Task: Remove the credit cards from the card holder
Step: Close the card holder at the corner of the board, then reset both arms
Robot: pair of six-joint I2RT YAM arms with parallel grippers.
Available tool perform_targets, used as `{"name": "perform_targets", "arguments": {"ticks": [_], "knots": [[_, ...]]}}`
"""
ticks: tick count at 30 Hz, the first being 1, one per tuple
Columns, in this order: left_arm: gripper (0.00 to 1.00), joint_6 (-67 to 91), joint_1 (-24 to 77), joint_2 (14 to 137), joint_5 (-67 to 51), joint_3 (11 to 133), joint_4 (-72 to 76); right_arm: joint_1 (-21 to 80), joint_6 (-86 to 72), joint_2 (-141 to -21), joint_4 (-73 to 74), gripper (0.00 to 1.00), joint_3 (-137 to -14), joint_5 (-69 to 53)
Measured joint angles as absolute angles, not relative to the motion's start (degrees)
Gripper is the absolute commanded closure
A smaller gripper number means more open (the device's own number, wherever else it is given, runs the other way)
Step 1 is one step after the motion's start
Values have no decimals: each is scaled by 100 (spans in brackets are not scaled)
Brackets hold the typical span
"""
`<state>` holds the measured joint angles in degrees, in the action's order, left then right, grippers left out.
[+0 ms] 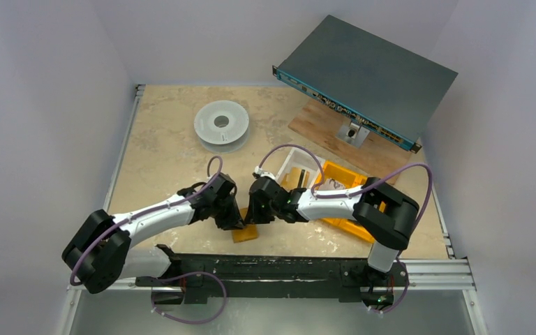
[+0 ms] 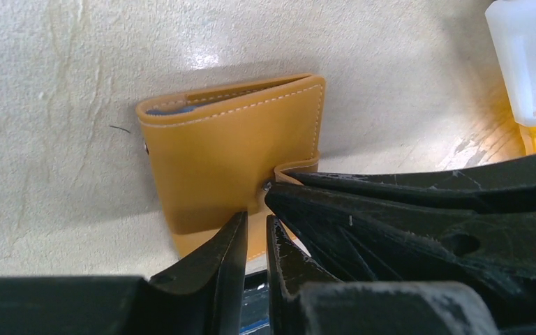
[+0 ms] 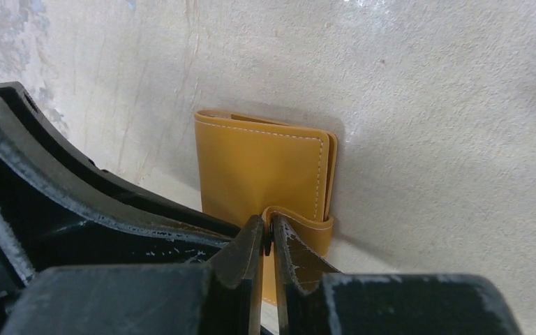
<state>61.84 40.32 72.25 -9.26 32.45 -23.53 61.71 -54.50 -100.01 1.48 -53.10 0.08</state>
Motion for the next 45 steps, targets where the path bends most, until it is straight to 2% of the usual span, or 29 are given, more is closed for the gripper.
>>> {"name": "perform_targets", "arguments": {"ticks": [5,10,18,37,41,45], "knots": [[84,6176,4032,7072,-899,3245,-2486,6171,-5629,-10014,14,78,-5271,-27],[82,6086,4032,6799,-751,3264,-2768,6171,-5704,-10009,-51,76,-5266,-75],[78,5876,4032,5876,-309,3697,-3527,6176,-5758,-10007,-12,65,-5319,-108],[61,5365,4032,4713,117,4462,-4707,6075,-5756,-9878,613,64,-5647,-108],[53,5203,4032,4663,158,4633,-4807,6005,-5756,-9668,685,52,-5706,-104],[39,4984,4032,4630,220,4932,-4934,5951,-5732,-9247,867,29,-5760,-58]]}}
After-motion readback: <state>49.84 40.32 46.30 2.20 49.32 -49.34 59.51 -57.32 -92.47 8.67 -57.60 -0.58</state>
